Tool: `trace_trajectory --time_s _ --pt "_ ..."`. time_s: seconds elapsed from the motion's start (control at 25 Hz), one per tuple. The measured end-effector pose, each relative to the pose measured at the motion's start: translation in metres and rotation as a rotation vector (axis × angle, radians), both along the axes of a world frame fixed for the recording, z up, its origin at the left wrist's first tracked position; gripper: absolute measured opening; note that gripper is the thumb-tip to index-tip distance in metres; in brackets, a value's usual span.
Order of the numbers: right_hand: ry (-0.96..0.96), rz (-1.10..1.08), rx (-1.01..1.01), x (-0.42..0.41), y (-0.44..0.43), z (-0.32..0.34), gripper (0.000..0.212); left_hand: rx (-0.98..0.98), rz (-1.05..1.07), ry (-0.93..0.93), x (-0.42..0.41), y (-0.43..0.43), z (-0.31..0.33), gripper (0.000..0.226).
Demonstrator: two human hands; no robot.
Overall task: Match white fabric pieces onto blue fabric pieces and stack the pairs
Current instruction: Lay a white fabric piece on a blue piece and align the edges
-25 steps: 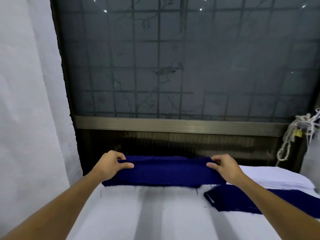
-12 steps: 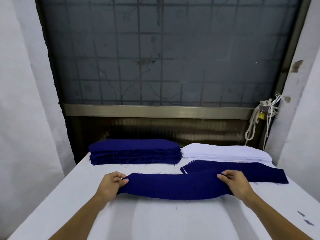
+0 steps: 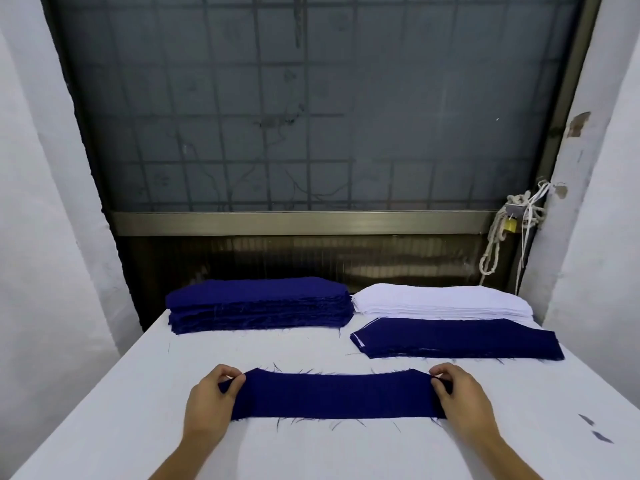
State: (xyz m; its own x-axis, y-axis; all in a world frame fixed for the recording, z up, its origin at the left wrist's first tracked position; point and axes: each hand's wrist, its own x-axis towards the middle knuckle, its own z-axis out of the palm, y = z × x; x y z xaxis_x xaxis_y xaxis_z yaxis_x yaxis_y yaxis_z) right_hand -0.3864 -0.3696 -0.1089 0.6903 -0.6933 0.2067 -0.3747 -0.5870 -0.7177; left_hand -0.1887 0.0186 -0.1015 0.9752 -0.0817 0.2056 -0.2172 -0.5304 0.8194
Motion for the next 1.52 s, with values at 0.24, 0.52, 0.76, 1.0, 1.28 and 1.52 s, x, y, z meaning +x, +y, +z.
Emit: trace_trajectory --time_s 0.24,0.52,0.76,1.0,1.28,1.52 --pt "0.017 -0.001 -0.013 -0.002 0.001 0.000 0.019 -0.035 0.038 0.026 -0.003 -0.001 0.001 0.010" --pt "0.027 -0.006 -0.017 -0.002 0.001 0.002 0.025 -0.069 0.026 0.097 -0.001 0.002 0.003 0.018" --pt "0.131 -0.028 -0.076 0.002 -0.012 0.017 0.024 0.088 -0.065 0.138 0.025 -0.008 0.031 0.013" --pt "0.184 -0.037 -0.259 0.016 -0.044 0.053 0.015 0.172 -0.255 0.003 0.057 -0.070 0.081 0.013" --pt "0.193 -0.088 -0.249 0.058 -0.106 0.097 0.014 0.235 -0.440 -0.064 0.083 -0.192 0.126 0.015" --pt "0.305 -0.103 -0.318 0.090 -0.169 0.107 0.017 0.381 -0.529 -0.035 0.104 -0.289 0.116 0.024"
